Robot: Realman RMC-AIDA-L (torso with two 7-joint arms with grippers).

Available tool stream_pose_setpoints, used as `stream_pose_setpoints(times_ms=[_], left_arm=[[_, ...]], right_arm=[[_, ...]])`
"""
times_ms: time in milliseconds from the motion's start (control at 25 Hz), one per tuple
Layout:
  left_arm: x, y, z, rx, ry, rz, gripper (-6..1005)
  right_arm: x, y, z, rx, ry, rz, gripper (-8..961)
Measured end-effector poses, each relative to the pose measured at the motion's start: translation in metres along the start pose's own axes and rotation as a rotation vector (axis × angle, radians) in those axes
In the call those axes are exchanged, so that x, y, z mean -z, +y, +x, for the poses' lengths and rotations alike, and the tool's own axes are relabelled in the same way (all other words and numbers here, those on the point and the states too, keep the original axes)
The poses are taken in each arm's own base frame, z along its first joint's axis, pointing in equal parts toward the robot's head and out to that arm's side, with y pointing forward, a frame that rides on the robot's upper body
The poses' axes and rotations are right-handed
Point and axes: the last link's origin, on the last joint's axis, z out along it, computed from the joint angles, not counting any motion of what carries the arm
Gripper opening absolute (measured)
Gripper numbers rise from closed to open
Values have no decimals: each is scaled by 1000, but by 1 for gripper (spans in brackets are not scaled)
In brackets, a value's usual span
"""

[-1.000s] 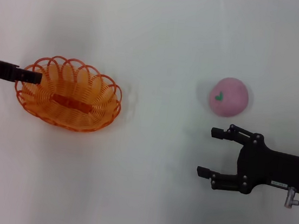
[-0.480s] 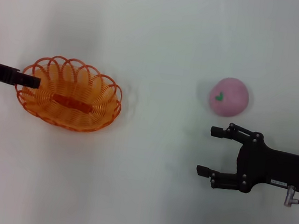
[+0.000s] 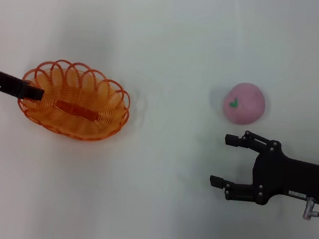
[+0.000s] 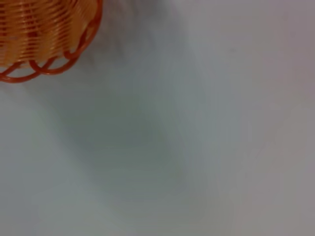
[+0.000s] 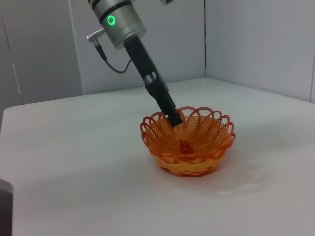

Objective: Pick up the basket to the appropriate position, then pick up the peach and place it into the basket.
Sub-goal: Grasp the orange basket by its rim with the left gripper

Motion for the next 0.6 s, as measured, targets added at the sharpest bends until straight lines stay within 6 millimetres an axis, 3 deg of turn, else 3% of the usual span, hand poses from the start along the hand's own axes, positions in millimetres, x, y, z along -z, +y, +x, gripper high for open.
stream_pose_setpoints(times_ms=[360, 600], left_arm=[[-1, 3, 0, -21, -15, 3, 203], [3, 2, 1, 25, -19, 0, 155]], right_arm=[[0, 0, 0, 0, 0, 3, 942], [0, -1, 0, 2, 0, 5, 941]])
